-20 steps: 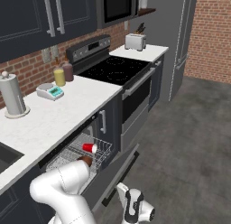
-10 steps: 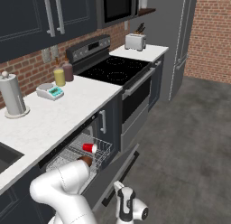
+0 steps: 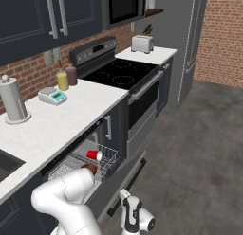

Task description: Pick up the cup and bowl from the counter, place them in the dishwasher, and close the dishwasher door.

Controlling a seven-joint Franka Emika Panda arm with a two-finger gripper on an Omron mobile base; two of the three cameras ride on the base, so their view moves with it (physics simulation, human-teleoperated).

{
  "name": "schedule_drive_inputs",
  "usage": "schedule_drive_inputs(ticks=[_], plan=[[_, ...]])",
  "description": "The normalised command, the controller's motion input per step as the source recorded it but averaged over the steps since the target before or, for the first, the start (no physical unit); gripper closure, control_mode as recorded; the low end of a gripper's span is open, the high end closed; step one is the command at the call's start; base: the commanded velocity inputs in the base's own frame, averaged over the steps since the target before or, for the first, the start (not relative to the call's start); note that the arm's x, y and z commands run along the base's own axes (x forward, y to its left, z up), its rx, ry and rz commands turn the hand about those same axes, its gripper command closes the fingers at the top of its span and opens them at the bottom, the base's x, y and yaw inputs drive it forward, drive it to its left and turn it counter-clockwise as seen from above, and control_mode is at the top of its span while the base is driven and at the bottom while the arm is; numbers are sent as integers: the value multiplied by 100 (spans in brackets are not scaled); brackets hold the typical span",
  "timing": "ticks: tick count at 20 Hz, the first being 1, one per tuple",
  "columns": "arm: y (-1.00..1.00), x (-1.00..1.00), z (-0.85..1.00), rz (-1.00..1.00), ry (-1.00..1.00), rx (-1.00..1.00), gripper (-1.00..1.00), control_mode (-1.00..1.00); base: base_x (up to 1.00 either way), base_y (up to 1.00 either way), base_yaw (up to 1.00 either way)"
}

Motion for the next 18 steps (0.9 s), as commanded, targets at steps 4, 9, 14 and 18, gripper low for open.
schedule_drive_inputs(ticks=[4, 9, 14, 18], plan=[[63, 66, 0, 3, 0, 23, -100, -100, 0, 0, 0], [69, 71, 5, 4, 0, 23, -100, -100, 0, 0, 0], [74, 73, 11, 5, 0, 23, -100, -100, 0, 0, 0], [85, 79, 12, 5, 0, 23, -100, -100, 0, 0, 0]])
